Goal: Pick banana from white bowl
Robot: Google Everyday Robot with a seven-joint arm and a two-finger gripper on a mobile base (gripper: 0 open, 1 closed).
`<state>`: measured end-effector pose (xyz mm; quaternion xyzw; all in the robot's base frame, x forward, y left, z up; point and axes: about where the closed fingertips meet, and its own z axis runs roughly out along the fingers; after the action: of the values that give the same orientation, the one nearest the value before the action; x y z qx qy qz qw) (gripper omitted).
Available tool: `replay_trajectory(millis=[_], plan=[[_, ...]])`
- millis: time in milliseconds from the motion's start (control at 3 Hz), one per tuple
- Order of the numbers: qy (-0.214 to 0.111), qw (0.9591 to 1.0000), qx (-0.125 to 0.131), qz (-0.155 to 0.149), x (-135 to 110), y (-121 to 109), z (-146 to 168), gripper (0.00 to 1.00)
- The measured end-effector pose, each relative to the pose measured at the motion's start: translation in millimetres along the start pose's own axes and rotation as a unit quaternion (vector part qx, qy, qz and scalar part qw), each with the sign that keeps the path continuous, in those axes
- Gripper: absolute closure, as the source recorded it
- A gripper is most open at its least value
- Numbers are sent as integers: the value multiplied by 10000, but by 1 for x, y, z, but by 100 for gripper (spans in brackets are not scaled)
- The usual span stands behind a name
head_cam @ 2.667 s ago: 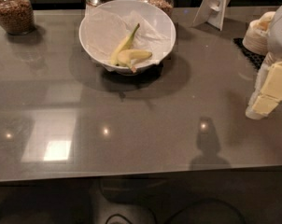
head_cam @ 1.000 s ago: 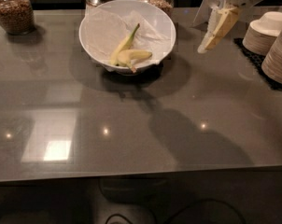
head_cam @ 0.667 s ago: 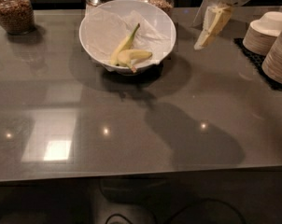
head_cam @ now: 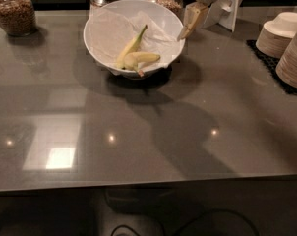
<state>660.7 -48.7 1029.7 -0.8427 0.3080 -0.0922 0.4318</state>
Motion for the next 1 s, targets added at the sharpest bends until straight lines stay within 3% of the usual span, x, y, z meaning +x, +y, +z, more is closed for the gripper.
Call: replay_trajectory(millis=[333, 667, 1000], plan=[[-178, 9994, -132, -265, -5, 5, 27, 39], [-356, 9985, -279, -303, -10, 18, 52, 47], [-557, 9969, -465, -311, -13, 31, 75, 43]])
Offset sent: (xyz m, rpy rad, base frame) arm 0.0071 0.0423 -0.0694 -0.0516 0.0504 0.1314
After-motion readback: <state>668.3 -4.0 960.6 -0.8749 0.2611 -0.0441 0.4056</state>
